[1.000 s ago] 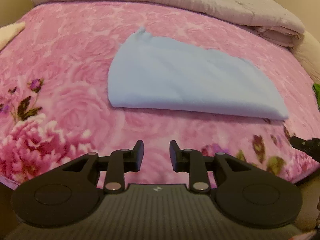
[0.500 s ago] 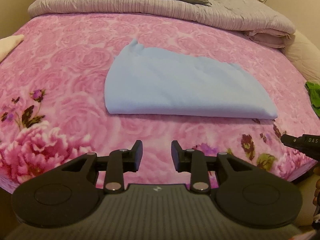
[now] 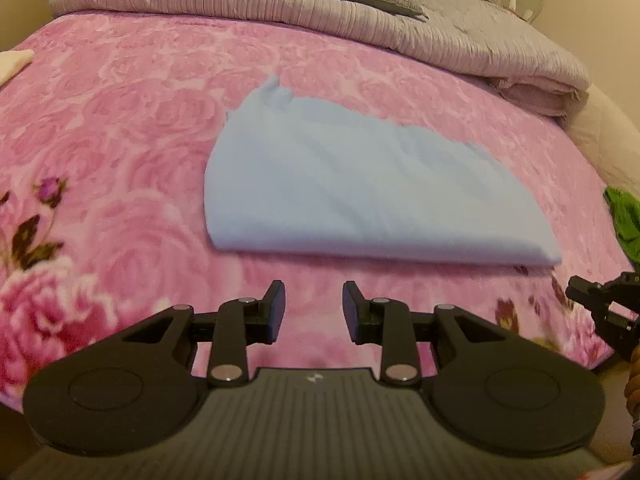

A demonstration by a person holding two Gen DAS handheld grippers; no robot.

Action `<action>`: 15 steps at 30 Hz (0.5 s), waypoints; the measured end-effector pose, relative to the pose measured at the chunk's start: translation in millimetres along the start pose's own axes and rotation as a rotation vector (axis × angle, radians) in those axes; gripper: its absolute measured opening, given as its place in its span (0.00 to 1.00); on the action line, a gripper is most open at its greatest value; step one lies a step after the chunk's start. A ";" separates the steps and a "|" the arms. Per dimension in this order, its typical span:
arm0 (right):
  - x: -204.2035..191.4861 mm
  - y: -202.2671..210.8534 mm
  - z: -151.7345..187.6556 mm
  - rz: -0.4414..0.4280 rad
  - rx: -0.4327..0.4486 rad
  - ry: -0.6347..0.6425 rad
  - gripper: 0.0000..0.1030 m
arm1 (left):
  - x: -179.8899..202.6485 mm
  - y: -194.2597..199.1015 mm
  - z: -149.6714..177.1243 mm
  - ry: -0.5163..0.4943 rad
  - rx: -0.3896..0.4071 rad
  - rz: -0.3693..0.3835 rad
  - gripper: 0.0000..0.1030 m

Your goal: Fold clothes

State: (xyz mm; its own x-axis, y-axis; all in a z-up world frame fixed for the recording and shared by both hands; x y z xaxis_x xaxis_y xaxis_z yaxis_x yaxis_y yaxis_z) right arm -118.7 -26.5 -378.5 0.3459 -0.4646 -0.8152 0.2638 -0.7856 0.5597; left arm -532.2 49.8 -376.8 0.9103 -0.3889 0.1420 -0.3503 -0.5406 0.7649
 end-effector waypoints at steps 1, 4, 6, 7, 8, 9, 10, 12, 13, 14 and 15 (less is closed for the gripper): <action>3.1 -1.5 -6.0 -0.015 0.012 -0.041 0.09 | -1.9 -3.6 -3.8 0.006 0.004 0.004 0.26; 15.0 -9.5 -22.7 -0.055 0.029 -0.187 0.09 | -5.7 -14.6 -14.8 0.016 0.018 0.014 0.26; 21.8 -17.0 -31.9 -0.069 0.036 -0.254 0.10 | -7.3 -22.3 -21.8 0.018 0.027 0.022 0.26; 24.3 -20.8 -35.8 -0.071 0.042 -0.277 0.11 | -8.0 -25.8 -24.6 0.019 0.030 0.027 0.26; 26.3 -24.4 -38.9 -0.064 0.046 -0.293 0.15 | -8.6 -29.3 -27.3 0.021 0.031 0.032 0.26; 28.2 -28.1 -41.9 -0.057 0.051 -0.310 0.41 | -9.2 -32.7 -29.9 0.022 0.033 0.037 0.26; 29.7 -30.9 -44.6 -0.056 0.056 -0.324 0.66 | -9.8 -36.0 -32.0 0.025 0.033 0.042 0.26; 30.0 -31.2 -47.1 -0.091 0.074 -0.335 0.66 | -10.5 -40.9 -34.5 0.032 0.032 0.051 0.26; 29.9 -31.4 -48.1 -0.103 0.080 -0.336 0.66 | -11.0 -43.4 -35.5 0.035 0.033 0.057 0.26; 29.0 -31.7 -48.3 -0.096 0.075 -0.324 0.66 | -11.3 -45.9 -36.3 0.037 0.033 0.063 0.26; 28.6 -32.1 -48.6 -0.090 0.072 -0.316 0.66 | -11.7 -48.3 -36.9 0.040 0.033 0.067 0.26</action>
State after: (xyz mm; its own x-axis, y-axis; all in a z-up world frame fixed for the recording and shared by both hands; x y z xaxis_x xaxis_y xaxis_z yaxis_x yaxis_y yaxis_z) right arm -73.6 5.3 -412.6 0.0252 -0.4869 -0.8731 0.2128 -0.8508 0.4806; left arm -517.8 108.0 -392.2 0.8924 -0.3952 0.2179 -0.4173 -0.5388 0.7318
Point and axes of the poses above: each gripper's, at about its wrist camera, not at the fingertips, and y roughly against the way its jaws point, x to its right, z to its underside, the point moved 5 cm from there along -y, roughly the way its jaws point, and after that the axes turned 9 degrees about -y, right-handed, at the moved point
